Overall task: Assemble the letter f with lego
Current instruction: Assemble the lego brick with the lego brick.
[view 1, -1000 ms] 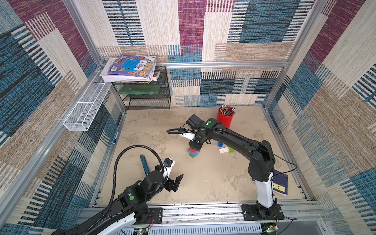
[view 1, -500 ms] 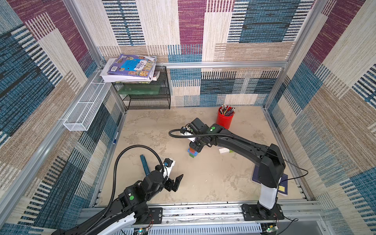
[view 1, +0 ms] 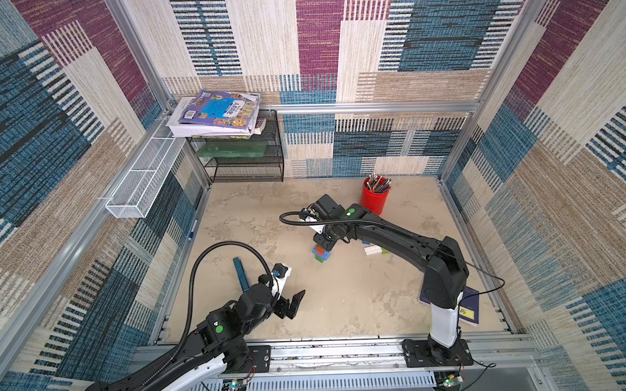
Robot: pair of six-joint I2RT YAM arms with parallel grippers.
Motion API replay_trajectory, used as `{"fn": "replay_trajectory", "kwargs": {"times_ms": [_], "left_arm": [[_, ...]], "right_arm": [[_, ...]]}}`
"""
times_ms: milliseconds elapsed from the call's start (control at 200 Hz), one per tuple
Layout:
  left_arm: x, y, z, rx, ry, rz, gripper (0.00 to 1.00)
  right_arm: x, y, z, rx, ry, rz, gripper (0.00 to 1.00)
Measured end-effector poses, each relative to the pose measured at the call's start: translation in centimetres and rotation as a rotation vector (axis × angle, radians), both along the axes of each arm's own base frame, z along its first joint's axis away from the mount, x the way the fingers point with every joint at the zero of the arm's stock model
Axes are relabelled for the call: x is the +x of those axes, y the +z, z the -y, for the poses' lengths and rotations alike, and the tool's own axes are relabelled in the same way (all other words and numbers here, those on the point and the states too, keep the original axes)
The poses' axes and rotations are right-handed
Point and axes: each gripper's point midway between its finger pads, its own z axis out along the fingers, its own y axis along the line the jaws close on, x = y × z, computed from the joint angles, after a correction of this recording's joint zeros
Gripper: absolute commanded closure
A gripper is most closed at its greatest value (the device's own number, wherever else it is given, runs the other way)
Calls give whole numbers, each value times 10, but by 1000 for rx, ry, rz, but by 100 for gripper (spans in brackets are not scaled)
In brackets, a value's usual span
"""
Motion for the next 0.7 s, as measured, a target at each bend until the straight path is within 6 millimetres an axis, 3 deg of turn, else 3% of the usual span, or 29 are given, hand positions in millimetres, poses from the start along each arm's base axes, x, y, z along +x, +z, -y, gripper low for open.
{"fn": "replay_trajectory", "kwargs": {"times_ms": [701], "left_arm": [[0,0,0,-2,1,-2,1]], "right_arm": [[-10,-12,2,-20,12,-63,80]]}}
